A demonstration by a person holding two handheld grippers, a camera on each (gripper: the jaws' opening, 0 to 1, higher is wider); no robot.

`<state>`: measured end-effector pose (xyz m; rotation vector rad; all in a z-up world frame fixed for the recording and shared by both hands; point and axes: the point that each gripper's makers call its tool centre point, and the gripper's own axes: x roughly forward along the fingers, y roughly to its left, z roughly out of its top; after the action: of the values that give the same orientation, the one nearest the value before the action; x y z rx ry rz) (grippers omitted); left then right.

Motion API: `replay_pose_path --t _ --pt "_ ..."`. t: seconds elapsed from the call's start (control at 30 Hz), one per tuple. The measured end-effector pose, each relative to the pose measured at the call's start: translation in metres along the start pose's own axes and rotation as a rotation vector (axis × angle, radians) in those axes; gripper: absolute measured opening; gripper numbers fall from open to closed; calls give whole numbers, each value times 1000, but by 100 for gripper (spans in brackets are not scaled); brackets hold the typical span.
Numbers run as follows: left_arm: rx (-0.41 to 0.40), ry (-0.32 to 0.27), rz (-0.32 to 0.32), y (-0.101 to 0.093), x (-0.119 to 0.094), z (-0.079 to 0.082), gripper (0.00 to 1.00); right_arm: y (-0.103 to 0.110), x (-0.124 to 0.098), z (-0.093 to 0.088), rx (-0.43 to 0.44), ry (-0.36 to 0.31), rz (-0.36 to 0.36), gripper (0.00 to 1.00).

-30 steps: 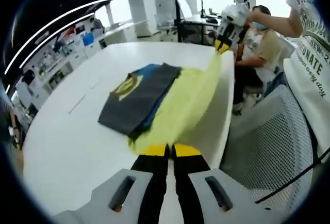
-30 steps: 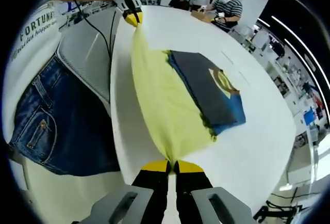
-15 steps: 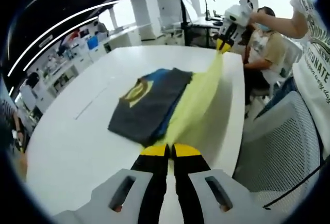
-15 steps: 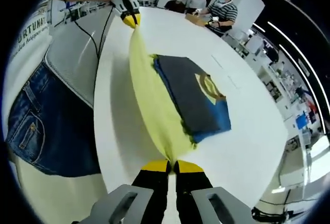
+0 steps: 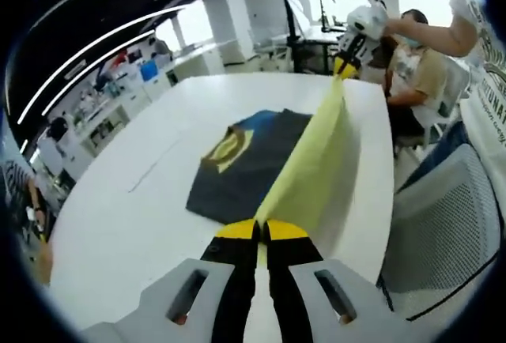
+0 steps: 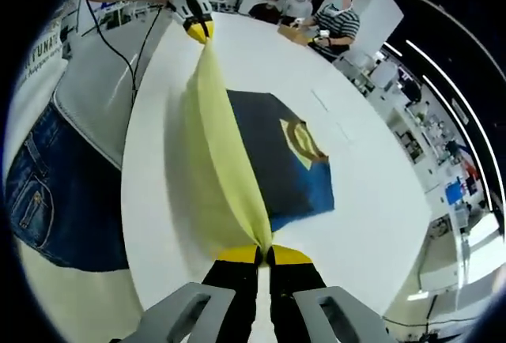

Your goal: Fold the garment on the visible template until the final outline fits inside the template.

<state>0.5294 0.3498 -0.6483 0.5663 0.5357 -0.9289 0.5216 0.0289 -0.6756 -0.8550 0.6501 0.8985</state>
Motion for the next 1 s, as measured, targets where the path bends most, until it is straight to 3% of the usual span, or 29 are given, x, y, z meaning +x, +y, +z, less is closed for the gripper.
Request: replay_pose_path --t 0.07,0.47,1.0 --pt "-36 -31 5 6 0 7 1 -6 2 1 -12 8 -13 0" --pt "-27 -27 21 26 10 10 1 -31 12 8 -38 4 -46 0" --pt "-32 -47 93 58 20 23 1 -75 23 21 -64 -13 -134 0"
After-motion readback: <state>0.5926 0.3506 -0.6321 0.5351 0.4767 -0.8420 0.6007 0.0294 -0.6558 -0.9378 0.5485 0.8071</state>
